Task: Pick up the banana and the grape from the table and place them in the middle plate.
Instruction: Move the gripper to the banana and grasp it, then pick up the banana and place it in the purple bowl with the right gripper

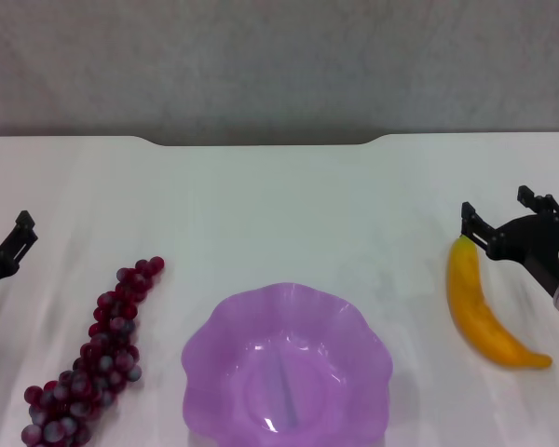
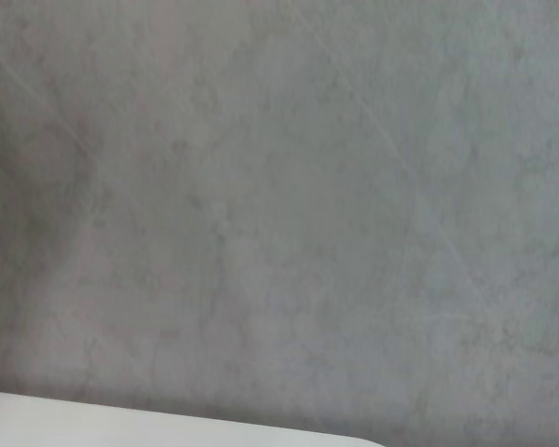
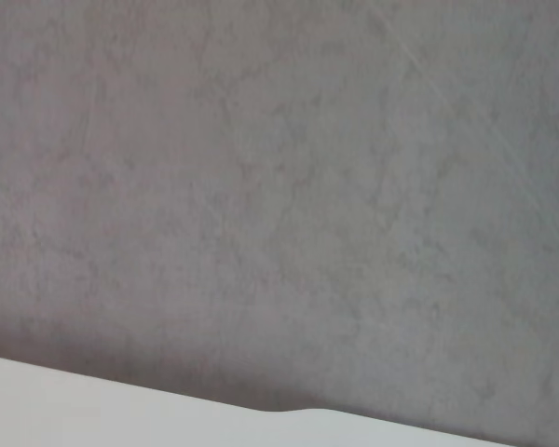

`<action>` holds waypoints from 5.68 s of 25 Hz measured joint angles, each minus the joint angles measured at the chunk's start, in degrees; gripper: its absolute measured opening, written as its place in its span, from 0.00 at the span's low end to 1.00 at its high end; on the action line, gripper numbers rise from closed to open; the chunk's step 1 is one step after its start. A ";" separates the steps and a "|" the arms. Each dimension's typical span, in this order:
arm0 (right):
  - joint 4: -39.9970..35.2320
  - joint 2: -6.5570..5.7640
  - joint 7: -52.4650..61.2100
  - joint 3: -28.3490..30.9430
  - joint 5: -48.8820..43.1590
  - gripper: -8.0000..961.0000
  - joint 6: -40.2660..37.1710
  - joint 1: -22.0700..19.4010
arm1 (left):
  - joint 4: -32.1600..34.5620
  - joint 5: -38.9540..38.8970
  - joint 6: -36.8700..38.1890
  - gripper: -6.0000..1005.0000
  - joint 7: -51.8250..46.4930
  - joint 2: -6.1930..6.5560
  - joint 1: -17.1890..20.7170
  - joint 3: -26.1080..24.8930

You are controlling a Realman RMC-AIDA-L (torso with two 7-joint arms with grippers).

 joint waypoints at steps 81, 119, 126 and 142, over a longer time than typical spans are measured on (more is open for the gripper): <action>22.01 0.15 -23.04 43.55 -10.01 0.90 87.19 8.33 | 0.67 0.40 2.89 0.83 0.39 -0.09 -0.98 0.60; 56.81 -0.08 -26.43 34.22 -8.70 0.55 88.51 -4.90 | 0.63 0.31 3.44 0.83 0.66 0.14 -0.27 0.28; 54.13 0.20 -34.81 23.22 4.16 0.55 86.09 1.65 | 0.67 0.47 3.52 0.83 0.61 0.07 -1.31 0.56; 51.10 0.25 -36.34 9.93 4.20 0.55 83.71 3.52 | 0.54 0.35 3.51 0.83 0.63 0.06 -1.66 0.42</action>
